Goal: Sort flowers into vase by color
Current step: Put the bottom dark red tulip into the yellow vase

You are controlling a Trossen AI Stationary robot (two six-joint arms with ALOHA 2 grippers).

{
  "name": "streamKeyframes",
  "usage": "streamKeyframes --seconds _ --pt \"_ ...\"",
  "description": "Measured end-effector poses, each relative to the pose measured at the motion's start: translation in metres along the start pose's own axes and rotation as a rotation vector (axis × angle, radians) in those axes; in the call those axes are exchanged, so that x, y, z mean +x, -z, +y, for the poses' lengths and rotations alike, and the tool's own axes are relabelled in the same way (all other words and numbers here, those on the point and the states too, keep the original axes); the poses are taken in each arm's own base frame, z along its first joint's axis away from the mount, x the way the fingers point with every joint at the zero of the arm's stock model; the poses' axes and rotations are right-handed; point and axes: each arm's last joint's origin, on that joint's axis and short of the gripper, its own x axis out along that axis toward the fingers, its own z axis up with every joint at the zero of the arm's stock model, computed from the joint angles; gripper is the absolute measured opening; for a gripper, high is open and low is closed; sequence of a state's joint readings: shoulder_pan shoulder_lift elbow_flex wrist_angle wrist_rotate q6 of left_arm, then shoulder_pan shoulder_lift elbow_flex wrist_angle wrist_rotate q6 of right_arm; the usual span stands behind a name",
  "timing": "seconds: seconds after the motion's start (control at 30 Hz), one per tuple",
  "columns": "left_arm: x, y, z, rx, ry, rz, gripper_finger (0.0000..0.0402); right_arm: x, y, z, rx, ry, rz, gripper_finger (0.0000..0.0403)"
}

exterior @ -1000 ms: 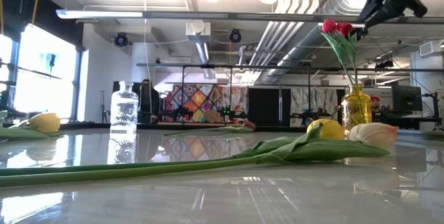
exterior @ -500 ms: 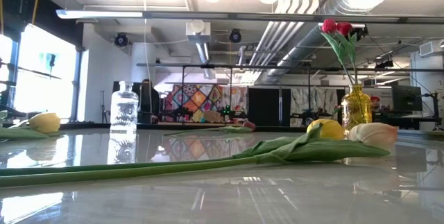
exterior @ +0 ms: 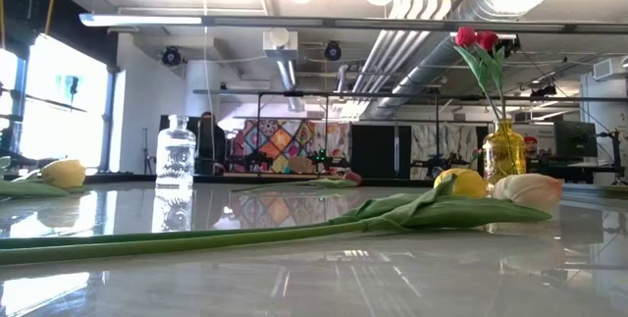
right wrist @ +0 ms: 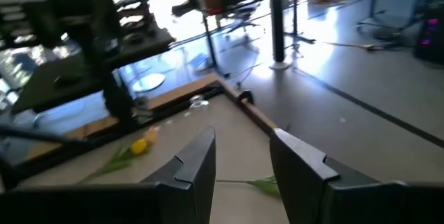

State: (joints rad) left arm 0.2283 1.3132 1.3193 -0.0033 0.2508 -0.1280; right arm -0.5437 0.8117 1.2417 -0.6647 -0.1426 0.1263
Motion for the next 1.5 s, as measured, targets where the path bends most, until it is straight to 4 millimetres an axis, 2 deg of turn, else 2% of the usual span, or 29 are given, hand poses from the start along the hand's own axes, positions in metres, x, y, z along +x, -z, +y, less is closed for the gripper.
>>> streamKeyframes --seconds 0.33,0.63,1.0,1.3,1.5 --pt "0.000 0.000 0.000 0.000 0.000 0.000 0.0163 0.033 0.002 0.024 -0.011 -0.191 0.088 0.0126" --pt "0.000 0.000 0.000 0.000 0.000 0.000 0.0163 0.047 0.011 0.051 0.033 -0.296 0.175 0.0126" --pt "0.000 0.000 0.000 0.000 0.000 0.000 0.0163 0.066 0.029 0.078 0.110 -0.282 0.318 0.0126" --pt "0.000 0.000 0.000 0.000 0.000 0.000 0.0163 0.087 0.055 0.102 0.246 -0.178 0.506 0.0126" --pt "0.000 0.000 0.000 0.000 0.000 0.000 0.0163 0.089 0.069 0.112 0.309 -0.090 0.595 0.0126"
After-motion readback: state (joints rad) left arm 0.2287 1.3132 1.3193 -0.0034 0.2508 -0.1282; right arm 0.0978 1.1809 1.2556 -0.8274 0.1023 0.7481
